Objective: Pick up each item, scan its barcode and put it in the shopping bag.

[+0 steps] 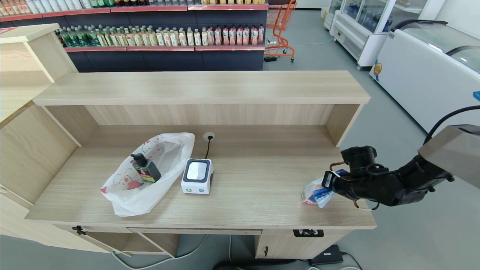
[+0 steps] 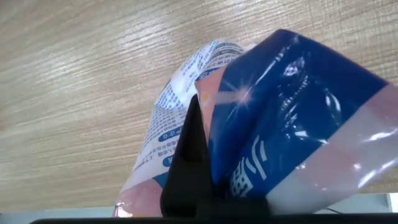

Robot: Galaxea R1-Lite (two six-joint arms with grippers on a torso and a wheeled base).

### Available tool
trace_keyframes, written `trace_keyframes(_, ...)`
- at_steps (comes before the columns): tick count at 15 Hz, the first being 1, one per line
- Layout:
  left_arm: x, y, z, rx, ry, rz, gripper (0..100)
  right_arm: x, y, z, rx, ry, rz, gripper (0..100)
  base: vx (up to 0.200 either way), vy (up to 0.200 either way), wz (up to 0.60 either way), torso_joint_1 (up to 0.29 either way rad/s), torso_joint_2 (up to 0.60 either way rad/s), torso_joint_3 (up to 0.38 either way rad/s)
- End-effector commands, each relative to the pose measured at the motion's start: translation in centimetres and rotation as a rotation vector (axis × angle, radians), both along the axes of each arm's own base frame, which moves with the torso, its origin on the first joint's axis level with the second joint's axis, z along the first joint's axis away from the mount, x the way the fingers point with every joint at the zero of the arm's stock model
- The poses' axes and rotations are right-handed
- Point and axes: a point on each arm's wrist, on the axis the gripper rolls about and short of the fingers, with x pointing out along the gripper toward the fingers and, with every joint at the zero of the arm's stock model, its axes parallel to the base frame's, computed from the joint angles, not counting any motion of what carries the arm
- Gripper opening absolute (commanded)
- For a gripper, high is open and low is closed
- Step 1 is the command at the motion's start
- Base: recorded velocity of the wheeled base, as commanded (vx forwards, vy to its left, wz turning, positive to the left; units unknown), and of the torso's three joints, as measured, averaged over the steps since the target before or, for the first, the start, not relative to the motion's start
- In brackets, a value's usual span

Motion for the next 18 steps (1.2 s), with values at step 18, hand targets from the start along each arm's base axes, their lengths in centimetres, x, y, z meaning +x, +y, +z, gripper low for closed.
trace_keyframes(18, 0.0, 0.0, 0.0, 0.000, 0.000, 0.000, 100, -11.9, -2.7, 17.1, 0.386, -0.609, 1.205, 0, 0.000, 0.000, 0.00, 0.000, 0.00, 0.000)
